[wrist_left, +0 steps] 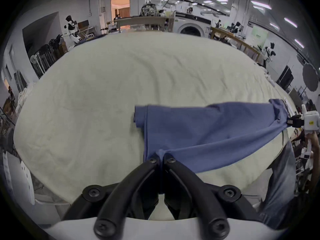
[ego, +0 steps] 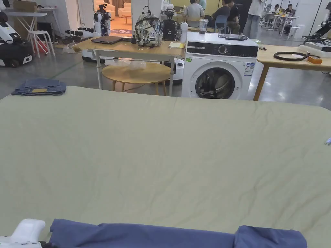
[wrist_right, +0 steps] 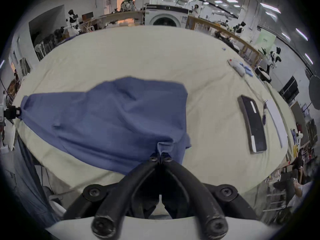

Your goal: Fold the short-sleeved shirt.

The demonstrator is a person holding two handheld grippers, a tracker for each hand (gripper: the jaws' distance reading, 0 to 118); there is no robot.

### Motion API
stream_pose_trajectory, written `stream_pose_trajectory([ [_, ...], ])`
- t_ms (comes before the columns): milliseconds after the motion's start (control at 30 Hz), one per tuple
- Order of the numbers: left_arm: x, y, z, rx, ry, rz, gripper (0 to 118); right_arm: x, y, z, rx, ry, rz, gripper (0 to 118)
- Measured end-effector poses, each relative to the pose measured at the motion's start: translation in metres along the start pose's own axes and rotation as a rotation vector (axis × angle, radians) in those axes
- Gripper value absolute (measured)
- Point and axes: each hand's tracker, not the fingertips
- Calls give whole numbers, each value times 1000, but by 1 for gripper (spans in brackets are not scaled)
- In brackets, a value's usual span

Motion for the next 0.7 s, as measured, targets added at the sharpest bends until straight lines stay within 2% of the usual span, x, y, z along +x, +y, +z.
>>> stream_pose_trajectory([
  [167, -8, -5, -11, 20, -1, 26, 0, -2, 2, -13, 5, -16, 10, 0],
  [233, -8, -3, -9, 23, -1, 32, 0, -5, 4, -8, 6, -32, 32, 5],
  [267, -8, -2, -5, 23, 1, 39, 0, -5, 6, -4, 3, -45, 39, 11],
  [333, -6, 3, 4, 42, 18, 62, 9, -3, 11, 7, 22, -78, 31, 54],
  [367, -5, 6, 10, 67, 35, 71, 15, -1, 15, 16, 48, -89, 15, 68],
  [467, 2, 17, 25, 159, 52, 93, 32, 1, 29, 39, 141, -92, -41, 70],
  [600, 17, 35, 33, 261, 68, 106, 34, -9, 48, 53, 287, -129, -65, 70],
  [700, 29, 47, 35, 361, 60, 106, 34, -24, 59, 57, 440, -110, -100, 70],
])
